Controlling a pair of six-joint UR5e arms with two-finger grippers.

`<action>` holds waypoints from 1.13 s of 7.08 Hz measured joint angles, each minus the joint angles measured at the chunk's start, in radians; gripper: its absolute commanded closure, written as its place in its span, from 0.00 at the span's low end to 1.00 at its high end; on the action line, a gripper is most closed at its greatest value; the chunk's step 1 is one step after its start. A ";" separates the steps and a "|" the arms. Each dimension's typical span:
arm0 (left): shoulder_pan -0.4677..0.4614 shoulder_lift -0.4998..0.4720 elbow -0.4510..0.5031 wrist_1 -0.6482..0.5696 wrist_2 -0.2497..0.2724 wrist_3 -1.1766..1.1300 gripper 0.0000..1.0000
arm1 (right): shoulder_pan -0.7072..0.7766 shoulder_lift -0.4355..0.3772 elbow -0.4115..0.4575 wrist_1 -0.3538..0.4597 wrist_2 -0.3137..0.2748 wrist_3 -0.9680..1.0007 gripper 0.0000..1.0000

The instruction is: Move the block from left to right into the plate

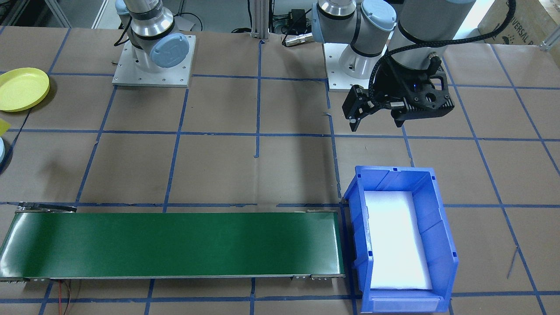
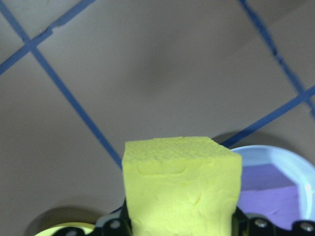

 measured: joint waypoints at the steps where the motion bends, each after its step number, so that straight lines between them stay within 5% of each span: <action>1: 0.000 0.000 0.000 0.000 0.001 0.000 0.00 | -0.064 -0.031 0.051 -0.003 -0.020 0.016 0.88; 4: 0.000 0.001 0.000 0.000 0.001 -0.001 0.00 | -0.308 -0.068 0.159 -0.064 -0.024 -0.022 0.86; 5: 0.000 0.001 0.000 0.000 0.001 0.000 0.00 | -0.392 -0.069 0.185 -0.099 -0.020 -0.055 0.65; 6: 0.000 0.001 0.000 0.000 0.002 0.000 0.00 | -0.461 -0.066 0.206 -0.120 -0.005 -0.073 0.26; 8: 0.000 0.001 0.000 0.000 0.002 0.000 0.00 | -0.517 -0.059 0.222 -0.137 0.030 -0.070 0.00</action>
